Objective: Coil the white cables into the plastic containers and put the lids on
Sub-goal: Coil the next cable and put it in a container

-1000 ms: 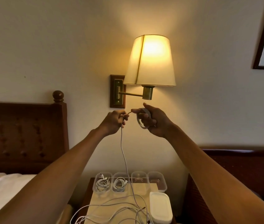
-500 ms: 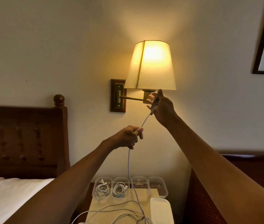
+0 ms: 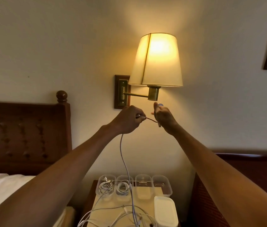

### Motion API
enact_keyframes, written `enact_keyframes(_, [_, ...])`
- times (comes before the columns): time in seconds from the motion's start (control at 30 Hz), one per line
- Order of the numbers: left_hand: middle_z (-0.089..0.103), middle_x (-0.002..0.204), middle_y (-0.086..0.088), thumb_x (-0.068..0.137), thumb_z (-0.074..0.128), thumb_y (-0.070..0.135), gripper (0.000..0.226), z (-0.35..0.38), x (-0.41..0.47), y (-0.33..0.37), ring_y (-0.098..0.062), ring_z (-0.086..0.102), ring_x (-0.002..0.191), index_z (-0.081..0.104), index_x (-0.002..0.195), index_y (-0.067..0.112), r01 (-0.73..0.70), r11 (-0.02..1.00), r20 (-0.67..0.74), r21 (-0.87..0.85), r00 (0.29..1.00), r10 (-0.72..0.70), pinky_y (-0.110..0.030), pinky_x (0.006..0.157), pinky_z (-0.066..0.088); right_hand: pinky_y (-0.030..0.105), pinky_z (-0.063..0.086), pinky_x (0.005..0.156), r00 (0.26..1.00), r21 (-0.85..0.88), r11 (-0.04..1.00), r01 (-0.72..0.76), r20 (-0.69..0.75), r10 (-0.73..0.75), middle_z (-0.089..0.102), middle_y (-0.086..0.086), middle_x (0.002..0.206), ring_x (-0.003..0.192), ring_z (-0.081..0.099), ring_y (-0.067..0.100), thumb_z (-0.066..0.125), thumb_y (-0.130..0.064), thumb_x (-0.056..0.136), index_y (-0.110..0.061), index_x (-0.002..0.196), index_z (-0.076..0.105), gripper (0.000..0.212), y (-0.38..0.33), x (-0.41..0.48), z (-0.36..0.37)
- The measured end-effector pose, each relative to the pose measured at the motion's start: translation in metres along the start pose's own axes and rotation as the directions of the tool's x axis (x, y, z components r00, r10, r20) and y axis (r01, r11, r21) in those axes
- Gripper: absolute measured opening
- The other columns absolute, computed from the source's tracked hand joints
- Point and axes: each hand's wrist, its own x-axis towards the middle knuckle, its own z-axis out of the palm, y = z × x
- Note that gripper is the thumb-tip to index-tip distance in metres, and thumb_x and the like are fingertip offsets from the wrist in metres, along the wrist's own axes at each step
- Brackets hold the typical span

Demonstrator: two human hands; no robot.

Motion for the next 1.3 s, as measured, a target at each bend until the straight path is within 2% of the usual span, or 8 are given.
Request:
enact_keyframes(0.13, [0.073,0.098,-0.003,0.093,0.068,0.019,0.015,0.002,0.001,-0.005,-0.004,0.060,0.081,0.076,0.103,0.012,-0.002,1.000,0.006,0.023,1.000,0.002,-0.018,0.069,0.042,0.035,0.053,0.067,0.962,-0.165,0.985,-0.059,0.254,0.100,0.069,0.011,0.098,0.068,0.067,0.019,0.028,-0.041,0.105,-0.001,0.114,0.051,0.048,0.019,-0.007,0.008])
enact_keyframes(0.23, [0.071,0.089,0.001,0.088,0.073,0.024,0.013,0.007,0.001,-0.010,-0.007,0.060,0.080,0.076,0.094,0.014,0.015,1.000,-0.044,0.020,0.999,-0.014,-0.022,0.068,0.043,0.021,0.045,0.054,0.933,-0.281,0.959,-0.045,0.331,0.141,0.070,0.005,0.074,0.055,0.056,0.014,0.023,-0.041,0.106,0.003,0.117,0.058,0.057,0.027,-0.014,0.005])
enact_keyframes(0.47, [0.072,0.089,-0.004,0.091,0.070,0.016,0.012,0.029,-0.004,-0.019,-0.003,0.061,0.077,0.075,0.099,0.008,0.052,0.997,-0.095,-0.051,0.994,-0.057,-0.014,0.066,0.042,0.024,0.036,0.055,0.805,-0.298,0.924,-0.239,0.471,0.360,0.049,0.004,0.065,0.056,0.039,0.012,0.015,-0.069,0.093,0.002,0.105,0.071,0.091,0.036,-0.029,-0.017])
enact_keyframes(0.8, [0.066,0.091,-0.011,0.105,0.041,0.022,0.024,0.070,-0.010,-0.021,-0.026,0.061,0.077,0.062,0.104,0.009,0.310,0.947,-0.106,-0.083,0.942,-0.317,-0.037,0.064,0.052,0.017,0.035,0.039,0.685,0.272,0.833,-0.482,0.709,0.165,0.040,-0.002,0.050,0.036,0.035,0.007,0.030,-0.035,0.105,-0.001,0.093,0.061,0.047,0.011,-0.053,-0.051])
enact_keyframes(0.9, [0.058,0.080,-0.004,0.107,0.035,0.023,0.028,0.070,-0.009,-0.017,-0.024,0.057,0.071,0.059,0.096,0.014,0.358,0.913,-0.004,-0.196,0.931,-0.366,-0.042,0.066,0.054,0.017,0.033,0.035,0.738,0.529,0.678,-0.511,0.674,0.031,0.038,-0.004,0.049,0.033,0.032,0.007,0.028,-0.032,0.106,-0.006,0.089,0.058,0.042,0.004,-0.052,-0.055])
enact_keyframes(1.1, [0.057,0.105,0.000,0.106,0.037,0.016,0.029,0.072,0.000,0.011,-0.014,0.052,0.087,0.065,0.099,0.016,0.332,0.920,0.183,-0.208,0.937,-0.296,-0.017,0.065,0.041,0.014,0.039,0.039,0.889,0.818,0.386,-0.426,0.458,0.010,0.051,-0.002,0.057,0.036,0.039,0.008,0.030,-0.035,0.106,-0.006,0.110,0.063,0.044,0.002,-0.044,-0.056])
enact_keyframes(1.2, [0.056,0.095,0.004,0.106,0.039,0.012,0.027,0.073,-0.001,0.024,-0.012,0.051,0.082,0.066,0.109,0.012,0.330,0.910,0.261,-0.252,0.928,-0.265,-0.015,0.063,0.041,0.015,0.050,0.054,0.954,0.856,0.427,-0.292,0.290,0.072,0.072,0.008,0.085,0.052,0.055,0.009,0.027,-0.039,0.106,0.000,0.129,0.055,0.053,0.005,-0.039,-0.055])
enact_keyframes(1.3, [0.057,0.094,0.002,0.104,0.042,0.008,0.025,0.070,0.000,0.041,-0.010,0.053,0.074,0.062,0.120,0.010,0.328,0.916,0.349,-0.231,0.907,-0.237,-0.015,0.059,0.044,0.029,0.054,0.087,0.973,0.825,0.517,-0.229,0.215,0.088,0.062,0.019,0.129,0.095,0.070,0.022,0.022,-0.042,0.106,0.003,0.139,0.041,0.059,0.008,-0.033,-0.051])
